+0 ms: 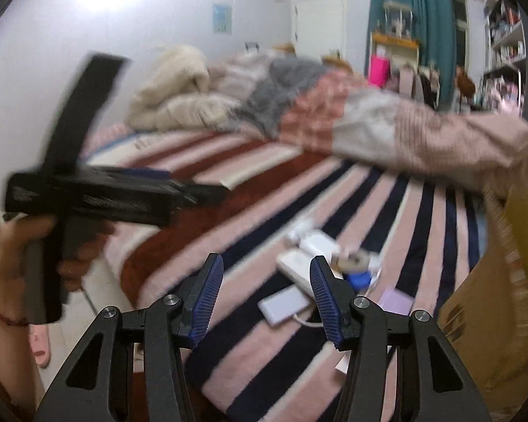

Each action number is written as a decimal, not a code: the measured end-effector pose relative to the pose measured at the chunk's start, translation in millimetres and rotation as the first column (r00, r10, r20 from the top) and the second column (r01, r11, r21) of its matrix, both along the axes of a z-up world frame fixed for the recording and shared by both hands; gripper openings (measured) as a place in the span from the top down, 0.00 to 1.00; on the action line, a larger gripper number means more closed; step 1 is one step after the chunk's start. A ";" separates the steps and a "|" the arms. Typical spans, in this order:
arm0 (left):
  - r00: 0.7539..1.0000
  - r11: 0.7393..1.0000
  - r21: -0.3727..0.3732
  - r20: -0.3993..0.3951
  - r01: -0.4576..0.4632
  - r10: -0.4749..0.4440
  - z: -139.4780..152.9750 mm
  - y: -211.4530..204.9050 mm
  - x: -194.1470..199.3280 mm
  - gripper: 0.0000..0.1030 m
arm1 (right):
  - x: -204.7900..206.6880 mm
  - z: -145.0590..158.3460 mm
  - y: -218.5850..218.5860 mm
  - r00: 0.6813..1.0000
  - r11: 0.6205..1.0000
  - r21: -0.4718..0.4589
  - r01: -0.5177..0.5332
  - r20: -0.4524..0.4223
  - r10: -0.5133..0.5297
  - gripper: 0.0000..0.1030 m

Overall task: Organize rigid objects
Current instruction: 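Lower the right gripper onto the white power bank and grasp it, then carry the power bank into the cardboard box and open the right gripper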

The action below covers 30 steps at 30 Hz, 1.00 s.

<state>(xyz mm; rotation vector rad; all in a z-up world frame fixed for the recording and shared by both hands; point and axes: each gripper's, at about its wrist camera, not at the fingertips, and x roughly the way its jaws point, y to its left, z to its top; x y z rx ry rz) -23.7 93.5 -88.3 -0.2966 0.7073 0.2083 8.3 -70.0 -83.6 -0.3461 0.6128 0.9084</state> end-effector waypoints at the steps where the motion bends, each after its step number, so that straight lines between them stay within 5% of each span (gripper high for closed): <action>1: 1.000 1.000 0.009 -0.003 -0.013 0.013 -5.8 4.9 -0.8 0.01 | 5.8 -7.1 3.8 1.000 1.000 -0.023 0.016 -0.007 -0.016 0.53; 6: 0.999 0.998 0.056 -0.001 -0.036 0.036 -26.8 18.6 -1.4 0.01 | 47.7 -39.7 23.7 0.998 0.990 -0.129 0.053 -0.030 -0.058 0.48; 12: 1.000 1.000 0.025 -0.020 -0.014 0.015 -34.9 29.5 -1.9 0.01 | 82.9 -65.6 38.3 0.997 0.977 -0.211 -0.011 -0.074 -0.005 0.44; 18: 1.000 0.999 -0.028 0.008 0.015 -0.015 -28.3 34.3 -8.5 0.00 | 65.1 -64.9 41.8 0.974 0.970 -0.178 -0.164 -0.184 0.131 0.45; 24: 1.000 1.000 0.018 -0.002 0.009 -0.009 -22.8 31.0 -14.5 0.00 | 71.8 -75.4 58.4 0.973 0.966 -0.205 -0.160 -0.199 0.119 0.52; 26: 1.000 1.000 0.023 -0.009 0.011 -0.011 -22.4 31.6 -14.8 0.00 | 82.8 -80.8 61.4 0.968 0.970 -0.207 -0.130 -0.240 0.078 0.68; 30: 0.998 0.998 -0.001 0.011 0.065 -0.065 -14.5 33.0 -11.3 0.01 | 86.0 -76.6 55.8 0.964 0.978 -0.183 -0.103 -0.262 0.053 0.70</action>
